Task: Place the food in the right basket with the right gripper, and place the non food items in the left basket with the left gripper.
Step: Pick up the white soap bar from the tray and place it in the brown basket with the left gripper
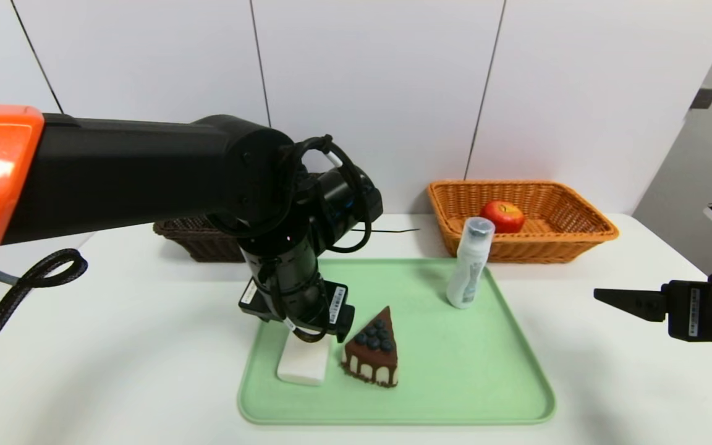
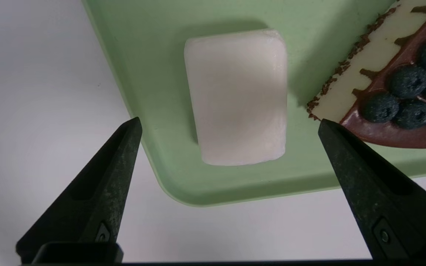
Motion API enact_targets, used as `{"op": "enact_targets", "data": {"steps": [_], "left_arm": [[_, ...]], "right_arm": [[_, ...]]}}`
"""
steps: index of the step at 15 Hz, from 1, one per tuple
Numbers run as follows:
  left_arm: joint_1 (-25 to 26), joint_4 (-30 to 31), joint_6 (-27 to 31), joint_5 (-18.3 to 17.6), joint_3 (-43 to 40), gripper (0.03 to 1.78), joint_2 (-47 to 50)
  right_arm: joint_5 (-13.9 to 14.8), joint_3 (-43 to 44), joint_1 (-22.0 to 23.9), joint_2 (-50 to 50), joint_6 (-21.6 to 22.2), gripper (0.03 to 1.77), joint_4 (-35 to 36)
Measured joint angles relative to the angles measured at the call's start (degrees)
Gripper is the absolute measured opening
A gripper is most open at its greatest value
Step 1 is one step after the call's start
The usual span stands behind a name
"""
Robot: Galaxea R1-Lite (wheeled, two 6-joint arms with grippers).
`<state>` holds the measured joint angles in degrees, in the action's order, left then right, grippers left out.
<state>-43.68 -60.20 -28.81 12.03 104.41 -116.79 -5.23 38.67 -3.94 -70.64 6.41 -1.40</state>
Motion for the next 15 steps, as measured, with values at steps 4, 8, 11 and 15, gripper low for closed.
{"op": "enact_targets", "data": {"steps": [4,8,11,15], "left_arm": [[0.4,0.0,-0.2,0.0,0.6,1.69,-1.4],[1.2,0.1,-0.2,0.0,0.6,1.69,-2.2],[1.4,0.2,-0.4,0.0,0.6,1.69,-2.8],[1.3,0.3,-0.7,-0.2,0.6,1.69,-3.5]], "right_arm": [[-0.1,0.1,0.0,0.1,0.0,1.71,0.0],[-0.7,0.0,0.0,0.8,-0.1,1.71,0.0],[-0.7,-0.1,0.0,1.1,-0.1,1.71,0.0],[-0.7,-0.1,0.0,1.5,-0.1,1.71,-0.1]]}}
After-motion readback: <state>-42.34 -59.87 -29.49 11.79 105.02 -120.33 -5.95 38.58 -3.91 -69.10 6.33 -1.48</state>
